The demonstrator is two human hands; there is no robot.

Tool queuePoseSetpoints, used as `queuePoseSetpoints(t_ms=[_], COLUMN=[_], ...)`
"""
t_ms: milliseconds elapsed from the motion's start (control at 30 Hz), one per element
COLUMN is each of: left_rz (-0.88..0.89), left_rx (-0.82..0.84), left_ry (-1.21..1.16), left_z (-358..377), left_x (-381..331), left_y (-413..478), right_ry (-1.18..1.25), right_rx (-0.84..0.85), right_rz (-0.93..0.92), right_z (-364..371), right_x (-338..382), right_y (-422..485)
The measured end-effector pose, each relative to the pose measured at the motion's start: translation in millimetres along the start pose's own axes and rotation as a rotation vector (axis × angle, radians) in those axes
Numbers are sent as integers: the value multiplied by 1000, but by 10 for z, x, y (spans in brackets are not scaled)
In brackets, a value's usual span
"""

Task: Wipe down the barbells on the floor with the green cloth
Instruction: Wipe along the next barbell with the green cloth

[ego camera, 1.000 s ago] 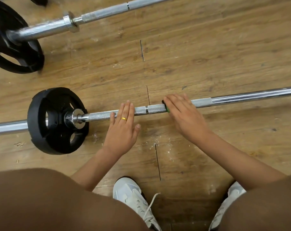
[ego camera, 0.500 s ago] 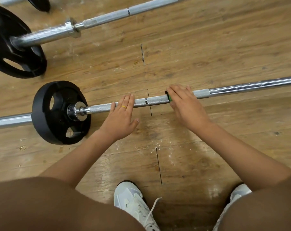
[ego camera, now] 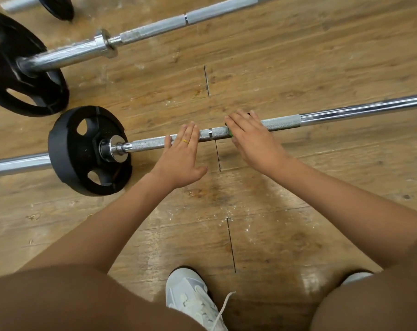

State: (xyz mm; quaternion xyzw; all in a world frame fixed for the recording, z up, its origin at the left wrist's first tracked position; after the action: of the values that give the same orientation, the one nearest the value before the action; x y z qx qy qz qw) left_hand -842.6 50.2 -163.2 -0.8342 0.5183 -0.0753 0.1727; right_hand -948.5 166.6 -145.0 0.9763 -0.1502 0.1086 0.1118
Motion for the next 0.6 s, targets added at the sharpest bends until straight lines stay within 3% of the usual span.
queuePoseSetpoints(t_ms=[433, 600], left_rz=[17, 10], left_rx=[-3, -8], left_ry=[-27, -35], left_z=[-106, -114], left_x=[92, 80], left_y=[228, 242], right_ry=[38, -14], right_rx=[-21, 32], right_rz=[23, -129], right_z=[-30, 106], right_x=[-243, 97], right_y=[121, 415])
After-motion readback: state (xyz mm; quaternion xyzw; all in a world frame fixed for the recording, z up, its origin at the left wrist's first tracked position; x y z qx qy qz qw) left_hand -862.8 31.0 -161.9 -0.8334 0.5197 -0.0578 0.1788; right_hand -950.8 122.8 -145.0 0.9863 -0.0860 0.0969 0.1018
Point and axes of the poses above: each hand's wrist, its own y-axis towards the middle knuckle, its own z-axis out of the palm, x = y × z, the point moved 9 cm from there along y, towards the middle knuckle, and after that the axes turned 9 degrees about -z, right-handed, at the moved point
